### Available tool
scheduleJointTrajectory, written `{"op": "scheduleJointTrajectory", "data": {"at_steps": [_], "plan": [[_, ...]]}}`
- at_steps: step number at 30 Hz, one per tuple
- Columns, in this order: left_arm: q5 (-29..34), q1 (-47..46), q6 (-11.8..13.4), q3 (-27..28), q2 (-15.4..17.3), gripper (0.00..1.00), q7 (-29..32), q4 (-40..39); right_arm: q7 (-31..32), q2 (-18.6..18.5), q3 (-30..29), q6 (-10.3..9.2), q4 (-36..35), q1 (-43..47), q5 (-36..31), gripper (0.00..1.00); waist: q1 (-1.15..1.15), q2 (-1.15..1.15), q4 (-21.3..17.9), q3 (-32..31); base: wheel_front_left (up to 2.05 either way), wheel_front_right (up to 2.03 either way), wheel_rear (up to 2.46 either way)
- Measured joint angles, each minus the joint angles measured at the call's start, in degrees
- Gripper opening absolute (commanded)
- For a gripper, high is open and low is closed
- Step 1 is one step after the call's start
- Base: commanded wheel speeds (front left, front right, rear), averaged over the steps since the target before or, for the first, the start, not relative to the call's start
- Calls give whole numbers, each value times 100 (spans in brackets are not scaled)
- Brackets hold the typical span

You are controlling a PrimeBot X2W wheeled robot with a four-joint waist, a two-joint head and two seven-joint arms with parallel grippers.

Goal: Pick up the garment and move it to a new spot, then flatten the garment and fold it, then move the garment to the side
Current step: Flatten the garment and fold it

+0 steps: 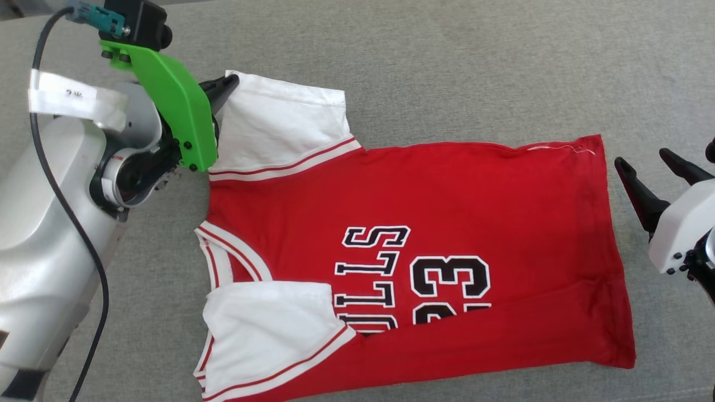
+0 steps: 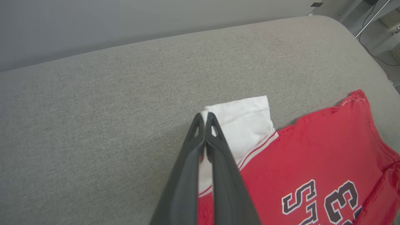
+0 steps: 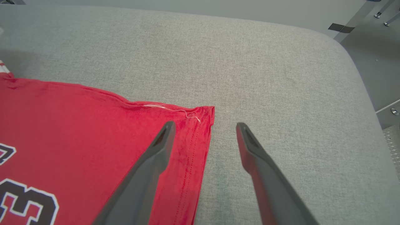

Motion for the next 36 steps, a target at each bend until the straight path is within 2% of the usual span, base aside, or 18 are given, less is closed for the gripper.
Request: {"op": "scheduleJointTrajectory", "data": {"at_steps": [7, 12, 18, 27, 28, 29, 30, 36], "plan": [[-7, 710, 643, 96, 495, 0, 144, -1778, 989, -337, 227, 0, 582, -589, 376, 100, 0, 0, 294, 96, 0, 0, 0], [-44, 1051, 956, 124, 638, 0, 192, -2775, 1348, -599, 469, 0, 1077, -1154, 446, 100, 0, 0, 418, 323, 0, 0, 0], [8, 1151, 1109, 116, 733, 0, 199, -3293, 1477, -737, 833, 0, 1555, -1566, 448, 100, 0, 0, 585, 568, 0, 0, 0], [62, 1174, 1158, 92, 743, 0, 198, -3463, 1435, -962, 1290, -10, 1984, -1820, 557, 100, 0, 0, 799, 758, 0, 0, 0], [62, 1180, 1159, 96, 744, 0, 197, -3448, 1432, -989, 1330, -11, 2024, -1836, 599, 86, 0, 0, 812, 766, 0, 0, 0], [62, 1189, 1162, 100, 747, 0, 192, -3424, 1417, -1010, 1370, -11, 2052, -1856, 631, 40, 0, 0, 820, 768, 0, 0, 0], [62, 1201, 1163, 104, 751, 0, 186, -3395, 1380, -1020, 1404, -10, 2076, -1869, 651, 0, 0, 0, 821, 762, 0, 0, 0], [64, 1351, 1207, 182, 753, 0, -56, -3108, 984, -915, 1515, -9, 2288, -1878, 825, 0, 0, 0, 801, 601, 0, 0, 0]]}}
